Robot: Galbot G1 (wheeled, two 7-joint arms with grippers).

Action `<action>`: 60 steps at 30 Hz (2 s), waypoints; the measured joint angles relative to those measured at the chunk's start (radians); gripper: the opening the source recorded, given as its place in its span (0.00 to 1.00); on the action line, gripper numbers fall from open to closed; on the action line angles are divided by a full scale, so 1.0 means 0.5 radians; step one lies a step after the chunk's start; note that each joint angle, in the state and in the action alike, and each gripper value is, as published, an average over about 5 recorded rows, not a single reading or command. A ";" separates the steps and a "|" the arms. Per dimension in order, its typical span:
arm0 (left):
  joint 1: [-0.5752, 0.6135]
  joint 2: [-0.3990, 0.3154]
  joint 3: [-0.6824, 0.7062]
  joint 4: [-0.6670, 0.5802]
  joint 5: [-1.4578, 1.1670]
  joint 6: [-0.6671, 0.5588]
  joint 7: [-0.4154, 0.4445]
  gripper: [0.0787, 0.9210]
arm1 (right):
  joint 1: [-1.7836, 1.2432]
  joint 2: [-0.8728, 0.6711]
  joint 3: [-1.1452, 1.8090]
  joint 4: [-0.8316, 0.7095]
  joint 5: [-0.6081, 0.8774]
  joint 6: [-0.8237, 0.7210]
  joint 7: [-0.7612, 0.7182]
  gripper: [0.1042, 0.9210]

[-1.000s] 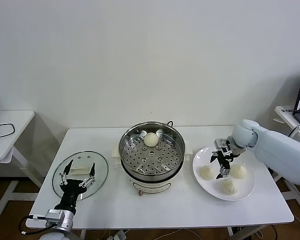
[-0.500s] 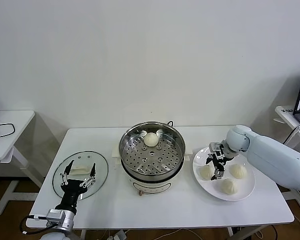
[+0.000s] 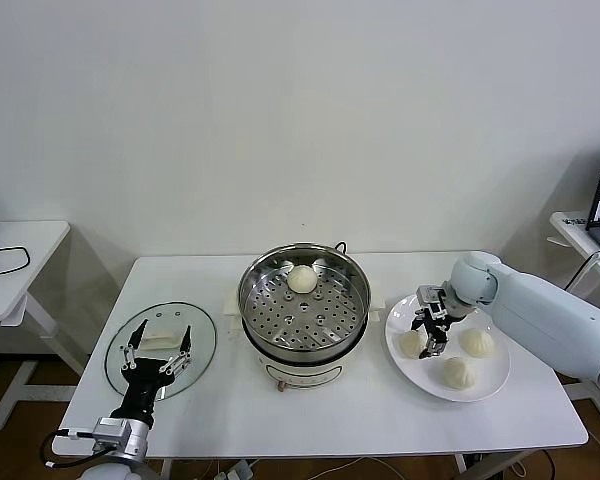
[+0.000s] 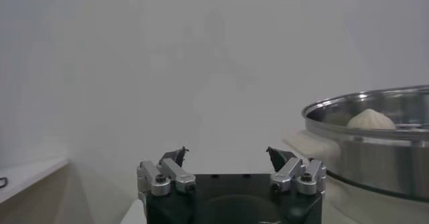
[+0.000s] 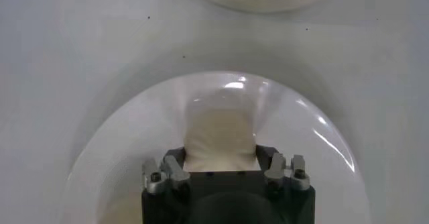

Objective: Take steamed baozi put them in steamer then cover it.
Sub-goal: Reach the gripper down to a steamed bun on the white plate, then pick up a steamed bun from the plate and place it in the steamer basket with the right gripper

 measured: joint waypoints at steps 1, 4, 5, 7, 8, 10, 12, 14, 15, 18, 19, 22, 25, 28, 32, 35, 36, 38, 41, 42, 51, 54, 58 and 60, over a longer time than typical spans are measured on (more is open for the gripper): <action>0.000 -0.001 0.000 0.000 0.000 0.000 0.000 0.88 | 0.005 -0.006 -0.002 0.006 0.006 -0.003 -0.001 0.73; 0.003 -0.002 0.001 -0.001 0.000 0.000 0.000 0.88 | 0.027 -0.035 -0.017 0.034 0.034 -0.016 -0.008 0.72; 0.004 -0.002 0.002 -0.002 0.000 0.000 -0.001 0.88 | 0.040 -0.048 -0.027 0.048 0.050 -0.021 -0.011 0.72; 0.006 -0.002 0.005 -0.006 0.000 0.000 -0.001 0.88 | 0.079 -0.081 -0.054 0.086 0.093 -0.036 -0.017 0.72; 0.008 -0.001 0.007 -0.008 0.000 0.000 -0.001 0.88 | 0.107 -0.102 -0.074 0.112 0.122 -0.045 -0.020 0.72; 0.010 -0.001 0.012 -0.013 0.000 0.000 -0.002 0.88 | 0.181 -0.149 -0.125 0.172 0.189 -0.067 -0.027 0.72; 0.011 0.000 0.018 -0.019 0.000 0.000 -0.002 0.88 | 0.281 -0.199 -0.199 0.244 0.268 -0.092 -0.035 0.72; 0.012 0.003 0.025 -0.025 0.000 0.000 -0.003 0.88 | 0.411 -0.248 -0.298 0.327 0.359 -0.119 -0.044 0.72; 0.013 0.005 0.028 -0.027 0.000 0.000 -0.003 0.88 | 0.484 -0.268 -0.353 0.369 0.406 -0.134 -0.049 0.72; 0.012 0.010 0.033 -0.028 0.000 0.000 -0.003 0.88 | 0.736 -0.310 -0.542 0.501 0.561 -0.188 -0.059 0.72; 0.011 0.011 0.033 -0.028 0.000 0.000 -0.003 0.88 | 0.826 -0.316 -0.607 0.545 0.614 -0.209 -0.061 0.72; 0.009 0.015 0.032 -0.029 -0.002 -0.001 -0.002 0.88 | 1.087 -0.314 -0.789 0.666 0.775 -0.279 -0.058 0.72; 0.010 0.023 0.029 -0.035 -0.009 -0.001 0.000 0.88 | 1.317 -0.273 -0.936 0.753 0.925 -0.356 -0.045 0.72; 0.011 0.029 0.022 -0.045 -0.019 -0.001 0.002 0.88 | 1.483 -0.191 -1.037 0.804 1.055 -0.434 -0.020 0.72; 0.009 0.029 0.004 -0.050 -0.030 0.000 0.005 0.88 | 1.594 -0.030 -1.102 0.830 1.185 -0.538 0.033 0.72; 0.006 0.029 -0.012 -0.049 -0.037 0.000 0.009 0.88 | 1.612 0.117 -1.109 0.817 1.244 -0.612 0.083 0.72; 0.005 0.029 -0.017 -0.047 -0.040 0.001 0.010 0.88 | 1.609 0.168 -1.106 0.807 1.258 -0.634 0.099 0.72; 0.003 0.030 -0.029 -0.043 -0.044 0.001 0.011 0.88 | 1.592 0.274 -1.095 0.776 1.277 -0.677 0.132 0.72; -0.002 0.030 -0.047 -0.032 -0.049 0.001 0.014 0.88 | 1.544 0.433 -1.073 0.712 1.289 -0.725 0.170 0.71; -0.004 0.030 -0.054 -0.028 -0.050 0.002 0.016 0.88 | 1.526 0.483 -1.066 0.688 1.290 -0.736 0.178 0.71; -0.020 0.032 -0.109 0.012 -0.063 0.001 0.031 0.88 | 1.326 0.887 -1.001 0.402 1.226 -0.778 0.199 0.72; -0.021 0.033 -0.123 0.018 -0.067 0.001 0.037 0.88 | 1.249 0.992 -0.976 0.294 1.176 -0.777 0.193 0.72; -0.022 0.038 -0.141 0.029 -0.071 0.001 0.045 0.88 | 1.150 1.108 -0.944 0.159 1.104 -0.767 0.184 0.72; -0.025 0.041 -0.148 0.035 -0.072 0.001 0.047 0.88 | 1.106 1.156 -0.929 0.098 1.070 -0.760 0.182 0.72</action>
